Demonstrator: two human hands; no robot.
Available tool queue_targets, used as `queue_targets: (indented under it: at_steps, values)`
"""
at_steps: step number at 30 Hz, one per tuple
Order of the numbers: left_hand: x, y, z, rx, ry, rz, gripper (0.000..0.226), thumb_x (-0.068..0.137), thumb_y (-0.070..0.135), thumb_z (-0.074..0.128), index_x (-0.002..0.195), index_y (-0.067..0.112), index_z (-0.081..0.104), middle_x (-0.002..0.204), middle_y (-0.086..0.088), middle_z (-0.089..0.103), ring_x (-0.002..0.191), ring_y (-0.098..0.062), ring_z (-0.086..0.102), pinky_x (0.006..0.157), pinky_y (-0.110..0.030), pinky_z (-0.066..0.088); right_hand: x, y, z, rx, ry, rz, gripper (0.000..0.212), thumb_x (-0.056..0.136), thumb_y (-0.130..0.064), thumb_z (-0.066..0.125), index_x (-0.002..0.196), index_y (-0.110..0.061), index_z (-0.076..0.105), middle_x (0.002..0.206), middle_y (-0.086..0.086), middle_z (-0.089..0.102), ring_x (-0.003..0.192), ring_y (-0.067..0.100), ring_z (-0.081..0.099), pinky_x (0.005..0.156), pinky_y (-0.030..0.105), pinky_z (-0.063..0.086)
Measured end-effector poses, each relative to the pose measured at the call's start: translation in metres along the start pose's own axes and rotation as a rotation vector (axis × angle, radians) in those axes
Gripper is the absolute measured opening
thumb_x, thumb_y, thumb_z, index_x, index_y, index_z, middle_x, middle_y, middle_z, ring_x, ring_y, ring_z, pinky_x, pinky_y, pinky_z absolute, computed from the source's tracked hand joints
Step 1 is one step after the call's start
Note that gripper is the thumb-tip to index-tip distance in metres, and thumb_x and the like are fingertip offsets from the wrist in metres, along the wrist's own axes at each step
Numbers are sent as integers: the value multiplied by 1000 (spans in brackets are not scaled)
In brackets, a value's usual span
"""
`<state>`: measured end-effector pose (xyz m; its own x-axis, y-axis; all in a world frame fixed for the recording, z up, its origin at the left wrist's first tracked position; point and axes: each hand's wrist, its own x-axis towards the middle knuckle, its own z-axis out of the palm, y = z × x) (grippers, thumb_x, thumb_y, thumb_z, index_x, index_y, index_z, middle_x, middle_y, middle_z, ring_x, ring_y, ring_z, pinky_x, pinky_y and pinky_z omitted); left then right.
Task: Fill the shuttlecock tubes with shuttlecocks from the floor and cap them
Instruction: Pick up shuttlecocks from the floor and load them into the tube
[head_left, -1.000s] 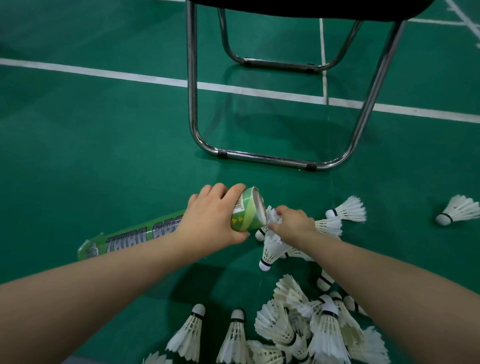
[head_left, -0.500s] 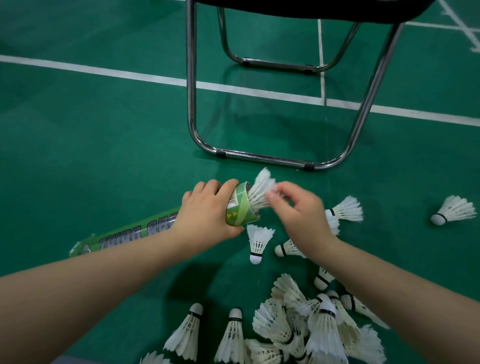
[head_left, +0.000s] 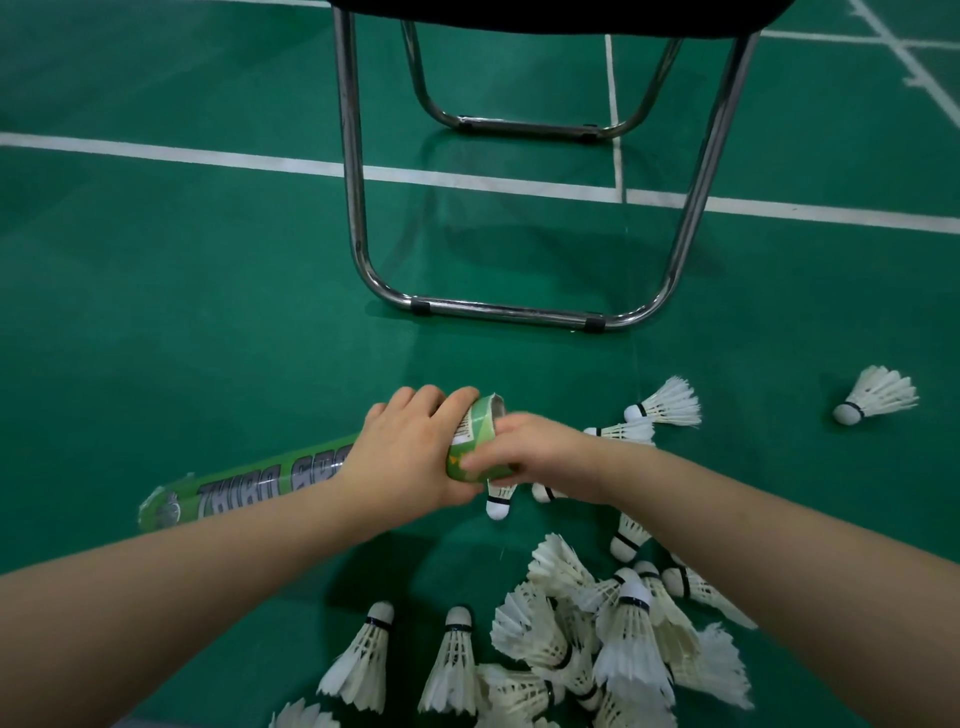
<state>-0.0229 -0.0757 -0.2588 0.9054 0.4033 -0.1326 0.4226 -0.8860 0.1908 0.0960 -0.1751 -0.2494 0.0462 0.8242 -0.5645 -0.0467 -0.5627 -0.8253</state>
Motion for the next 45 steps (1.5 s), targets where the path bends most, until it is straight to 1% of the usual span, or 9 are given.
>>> queue_targets:
  at_steps: [4, 6, 11, 15, 17, 23, 31, 36, 45]
  values:
    - [7, -8, -4, -43, 37, -53, 84, 70, 56, 66, 140, 30, 28, 121, 1, 47, 110, -22, 42, 93, -37, 37, 1, 4, -26, 188, 522, -100, 17, 90, -24, 54, 82, -14, 65, 80, 4, 67, 79, 19, 63, 85, 36, 50]
    - [5, -13, -4, -42, 31, -71, 84, 70, 56, 66, 140, 30, 28, 121, 1, 47, 110, -21, 42, 94, -37, 37, 6, 18, -39, -178, 690, -3, 14, 91, -24, 51, 90, -20, 64, 92, -1, 67, 89, 19, 62, 87, 35, 49]
    - [-4, -14, 0, -12, -8, -46, 86, 71, 57, 66, 142, 31, 24, 123, 3, 45, 113, -20, 40, 95, -36, 35, 27, 60, -21, -852, 337, 167, 58, 84, -28, 56, 138, -26, 36, 131, 3, 53, 114, 23, 52, 95, 39, 43]
    - [-6, -14, 2, -5, -24, -32, 88, 72, 58, 65, 143, 30, 21, 127, 3, 43, 116, -20, 39, 98, -36, 34, 37, 68, -13, -1193, 300, 189, 18, 91, -32, 49, 106, -24, 54, 108, 5, 64, 98, 24, 54, 85, 36, 34]
    - [-6, -17, 2, -13, -19, -39, 88, 72, 58, 66, 143, 30, 22, 126, 3, 44, 116, -21, 39, 98, -36, 34, 33, 62, -20, -1080, 386, 157, 18, 92, -29, 45, 77, -24, 51, 89, 5, 65, 83, 24, 55, 73, 32, 35]
    - [-4, -29, 1, -30, -7, -81, 87, 71, 57, 66, 142, 31, 24, 124, 3, 45, 114, -21, 40, 96, -38, 36, -11, 21, -35, -254, 876, -384, 17, 90, -18, 55, 78, -7, 61, 63, 3, 49, 52, 8, 36, 49, 23, 28]
    - [3, -16, -4, -39, 43, -97, 85, 69, 55, 67, 140, 29, 28, 121, 1, 47, 112, -22, 42, 92, -38, 38, -12, 8, 5, -476, 544, -341, 29, 94, -23, 50, 67, -13, 54, 54, -5, 42, 51, 7, 37, 53, 29, 30]
    - [3, -5, -6, -64, 81, -85, 83, 70, 55, 67, 139, 27, 32, 118, 0, 49, 109, -23, 44, 89, -38, 39, -10, 0, 10, -25, 195, -189, 44, 65, -20, 51, 105, -8, 62, 100, 8, 60, 91, 13, 52, 86, 33, 44]
    - [3, 16, 1, -7, -25, 23, 88, 73, 60, 61, 145, 28, 22, 125, 2, 45, 114, -21, 41, 94, -36, 36, -5, 6, -4, -69, -59, 1, 27, 61, -5, 54, 87, -7, 52, 86, 7, 45, 82, 19, 40, 76, 32, 30]
